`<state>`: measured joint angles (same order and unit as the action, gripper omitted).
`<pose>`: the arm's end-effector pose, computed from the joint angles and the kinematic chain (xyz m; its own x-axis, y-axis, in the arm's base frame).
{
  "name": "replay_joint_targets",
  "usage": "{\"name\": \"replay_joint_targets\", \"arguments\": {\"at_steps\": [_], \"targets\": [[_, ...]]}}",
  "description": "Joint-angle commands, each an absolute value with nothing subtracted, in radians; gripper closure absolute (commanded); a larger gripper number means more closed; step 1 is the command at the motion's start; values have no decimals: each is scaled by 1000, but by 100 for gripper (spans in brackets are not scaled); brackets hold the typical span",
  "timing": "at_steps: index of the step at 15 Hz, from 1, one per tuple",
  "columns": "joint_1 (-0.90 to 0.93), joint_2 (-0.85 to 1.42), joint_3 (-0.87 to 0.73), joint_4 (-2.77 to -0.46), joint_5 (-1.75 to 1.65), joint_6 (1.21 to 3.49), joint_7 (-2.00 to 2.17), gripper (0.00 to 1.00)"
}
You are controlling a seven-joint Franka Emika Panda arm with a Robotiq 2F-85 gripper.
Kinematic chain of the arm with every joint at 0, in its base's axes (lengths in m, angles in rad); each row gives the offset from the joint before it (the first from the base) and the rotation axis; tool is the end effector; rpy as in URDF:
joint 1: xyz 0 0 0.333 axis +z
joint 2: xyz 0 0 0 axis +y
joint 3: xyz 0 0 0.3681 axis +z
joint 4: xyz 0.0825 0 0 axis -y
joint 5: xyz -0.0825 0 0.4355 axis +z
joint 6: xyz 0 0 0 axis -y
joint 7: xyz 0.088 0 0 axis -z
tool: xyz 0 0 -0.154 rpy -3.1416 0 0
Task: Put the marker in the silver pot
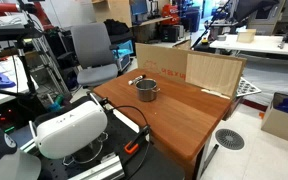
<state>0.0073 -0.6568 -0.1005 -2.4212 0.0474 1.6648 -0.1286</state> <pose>0.3553 -0.0297 0.5095 0.9945 0.0575 -0.0874 0.0468 -0.9917 -0.1198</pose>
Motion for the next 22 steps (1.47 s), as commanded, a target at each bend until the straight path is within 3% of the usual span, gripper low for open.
{"name": "replay_joint_targets", "arguments": {"at_steps": [1,22], "targets": [[-4,-655,-92,-2418,52,1663,-134,0],[14,-586,-13,-2405,70,1756,-34,0]]}}
